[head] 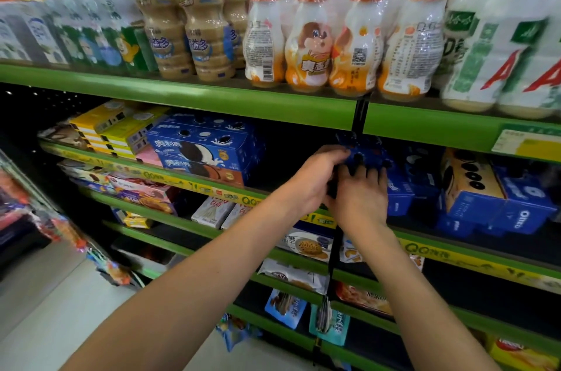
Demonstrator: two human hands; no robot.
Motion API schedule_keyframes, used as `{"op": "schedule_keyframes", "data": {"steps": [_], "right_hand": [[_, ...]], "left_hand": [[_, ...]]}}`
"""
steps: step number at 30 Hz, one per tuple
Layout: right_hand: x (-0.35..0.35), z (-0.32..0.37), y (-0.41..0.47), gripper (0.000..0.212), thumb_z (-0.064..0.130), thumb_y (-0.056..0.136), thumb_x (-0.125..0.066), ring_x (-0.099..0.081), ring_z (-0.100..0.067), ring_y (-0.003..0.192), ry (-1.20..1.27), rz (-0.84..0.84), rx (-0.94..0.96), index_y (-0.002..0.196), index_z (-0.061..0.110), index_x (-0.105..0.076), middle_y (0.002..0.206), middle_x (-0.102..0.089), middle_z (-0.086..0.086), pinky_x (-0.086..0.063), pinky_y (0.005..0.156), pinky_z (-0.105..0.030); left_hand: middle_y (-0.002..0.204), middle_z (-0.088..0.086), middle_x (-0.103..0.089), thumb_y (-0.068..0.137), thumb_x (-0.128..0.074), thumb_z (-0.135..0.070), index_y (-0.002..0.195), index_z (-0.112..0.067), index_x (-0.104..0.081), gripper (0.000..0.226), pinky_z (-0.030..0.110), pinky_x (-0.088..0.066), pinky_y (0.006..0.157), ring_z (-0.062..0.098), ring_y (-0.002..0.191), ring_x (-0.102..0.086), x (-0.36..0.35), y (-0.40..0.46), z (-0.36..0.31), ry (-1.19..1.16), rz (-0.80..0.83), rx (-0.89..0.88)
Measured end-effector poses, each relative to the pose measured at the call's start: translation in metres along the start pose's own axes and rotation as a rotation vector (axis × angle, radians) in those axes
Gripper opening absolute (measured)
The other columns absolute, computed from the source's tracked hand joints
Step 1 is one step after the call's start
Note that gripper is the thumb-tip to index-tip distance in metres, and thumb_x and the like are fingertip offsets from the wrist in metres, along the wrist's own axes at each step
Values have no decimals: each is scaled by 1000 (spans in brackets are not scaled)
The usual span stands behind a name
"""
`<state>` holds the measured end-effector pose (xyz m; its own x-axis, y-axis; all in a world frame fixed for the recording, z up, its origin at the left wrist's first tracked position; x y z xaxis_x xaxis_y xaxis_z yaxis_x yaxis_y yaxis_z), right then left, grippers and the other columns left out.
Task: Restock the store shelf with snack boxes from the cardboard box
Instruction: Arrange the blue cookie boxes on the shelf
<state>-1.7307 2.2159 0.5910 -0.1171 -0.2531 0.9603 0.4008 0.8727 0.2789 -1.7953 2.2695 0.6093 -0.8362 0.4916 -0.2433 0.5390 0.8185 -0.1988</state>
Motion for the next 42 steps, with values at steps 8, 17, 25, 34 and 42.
{"op": "schedule_keyframes", "data": {"steps": [8, 17, 25, 34, 42], "right_hand": [[6, -5, 4, 52, 26, 84, -69, -46, -33, 115, 159, -30, 111, 130, 11, -52, 124, -56, -12, -46, 84, -41], [-3, -13, 5, 48, 25, 90, -64, -59, -33, 103, 677, -67, -80, 136, 21, -52, 132, -46, -10, -43, 78, -32], [12, -37, -15, 22, 22, 67, -63, -72, -14, 71, 1710, 15, -388, 82, 23, -78, 83, -77, 0, -53, 55, -20], [14, -51, -26, 26, 12, 71, -64, -74, -21, 78, 1734, 150, -152, 90, 23, -79, 93, -77, -6, -59, 61, -26], [19, -49, -39, 68, 5, 58, -87, -64, -13, 115, 1368, 249, 52, 119, 24, -65, 132, -59, 7, -58, 82, -29]], "left_hand": [[101, -1, -63, 103, -43, -14, 106, -18, -57, 15, 30, -49, 76, 16, 88, -60, 29, -1, 3, 17, -29, 3], [121, 7, -60, 100, -49, -9, 126, -12, -53, 27, 37, -48, 101, 25, 118, -57, 72, -21, 0, 170, -70, -16], [123, -2, -56, 97, -59, -16, 146, -26, -34, 56, 34, -59, 82, 24, 98, -70, 133, -39, 6, 145, -70, -47], [127, 12, -64, 84, -66, -34, 124, -21, -55, 44, 48, -55, 91, 32, 98, -69, 148, -56, 11, -78, 129, 44], [121, 20, -65, 76, -73, 1, 137, -15, -46, 69, 36, -60, 70, 36, 97, -69, 165, -63, 20, -263, 223, -20]]}}
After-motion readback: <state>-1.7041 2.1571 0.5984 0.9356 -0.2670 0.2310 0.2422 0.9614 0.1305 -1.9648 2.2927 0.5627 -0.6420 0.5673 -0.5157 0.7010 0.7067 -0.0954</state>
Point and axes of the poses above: each hand's wrist, its own y-axis towards the middle knuckle, its own x-axis out of the back of the hand, z = x × y, the point moved 4 cm from there along y, towards the middle knuckle
